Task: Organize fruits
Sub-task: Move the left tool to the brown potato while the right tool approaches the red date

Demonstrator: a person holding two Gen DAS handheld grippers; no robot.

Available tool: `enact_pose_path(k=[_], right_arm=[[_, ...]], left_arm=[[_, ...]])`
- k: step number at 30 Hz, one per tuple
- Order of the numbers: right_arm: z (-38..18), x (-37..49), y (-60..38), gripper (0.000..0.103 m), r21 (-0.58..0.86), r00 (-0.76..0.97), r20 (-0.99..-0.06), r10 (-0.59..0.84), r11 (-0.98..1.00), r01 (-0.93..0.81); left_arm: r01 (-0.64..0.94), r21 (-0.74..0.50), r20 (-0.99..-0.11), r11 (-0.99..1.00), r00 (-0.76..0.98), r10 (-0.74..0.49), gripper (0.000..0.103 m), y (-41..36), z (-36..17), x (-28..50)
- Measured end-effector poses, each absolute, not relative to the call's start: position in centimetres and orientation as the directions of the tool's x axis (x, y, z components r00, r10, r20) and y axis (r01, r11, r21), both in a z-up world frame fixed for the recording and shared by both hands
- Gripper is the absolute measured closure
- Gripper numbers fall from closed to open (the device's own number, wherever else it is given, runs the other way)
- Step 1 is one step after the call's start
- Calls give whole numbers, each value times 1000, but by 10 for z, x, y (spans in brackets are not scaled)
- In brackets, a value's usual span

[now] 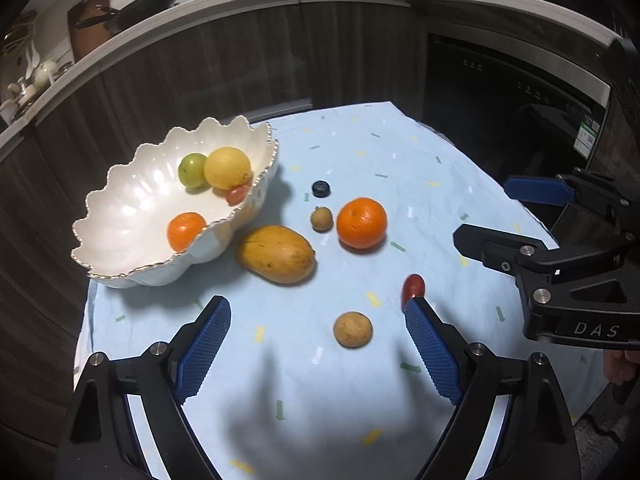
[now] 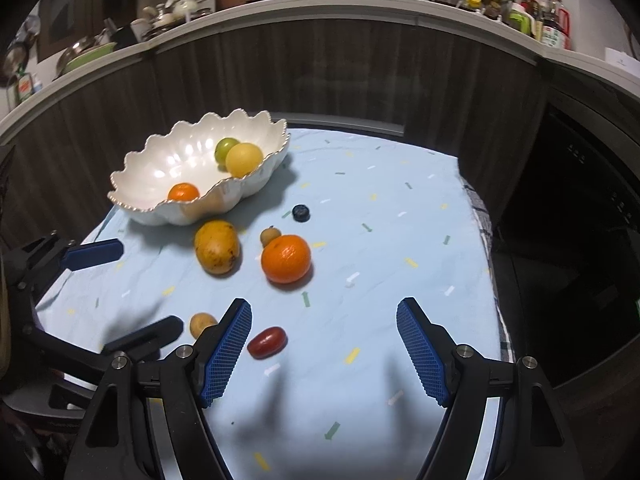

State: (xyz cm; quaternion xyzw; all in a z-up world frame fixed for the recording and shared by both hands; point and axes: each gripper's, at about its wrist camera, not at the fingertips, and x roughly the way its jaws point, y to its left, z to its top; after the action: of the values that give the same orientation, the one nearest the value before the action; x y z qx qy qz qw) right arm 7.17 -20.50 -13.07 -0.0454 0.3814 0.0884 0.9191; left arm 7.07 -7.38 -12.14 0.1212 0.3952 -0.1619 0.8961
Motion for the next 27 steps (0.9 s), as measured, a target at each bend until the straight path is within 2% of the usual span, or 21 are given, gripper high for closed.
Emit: enact_pose_path(k=[15,22,27], right_arm=[[-154,77,-198,28,-35,654,-727,207,941,-337],[-168,83,-197,37,-17,619,-746,245,922,-386],[-173,84,-194,38,-2,598,-751,282,903,-429]], left_arm=[[426,99,-760,899,616,-208,17,-84,-148,69],[442,95,-777,892,593,-211,25,-87,-163,73],[452,94,-783,887,584,-214,32,-88,-168,74]])
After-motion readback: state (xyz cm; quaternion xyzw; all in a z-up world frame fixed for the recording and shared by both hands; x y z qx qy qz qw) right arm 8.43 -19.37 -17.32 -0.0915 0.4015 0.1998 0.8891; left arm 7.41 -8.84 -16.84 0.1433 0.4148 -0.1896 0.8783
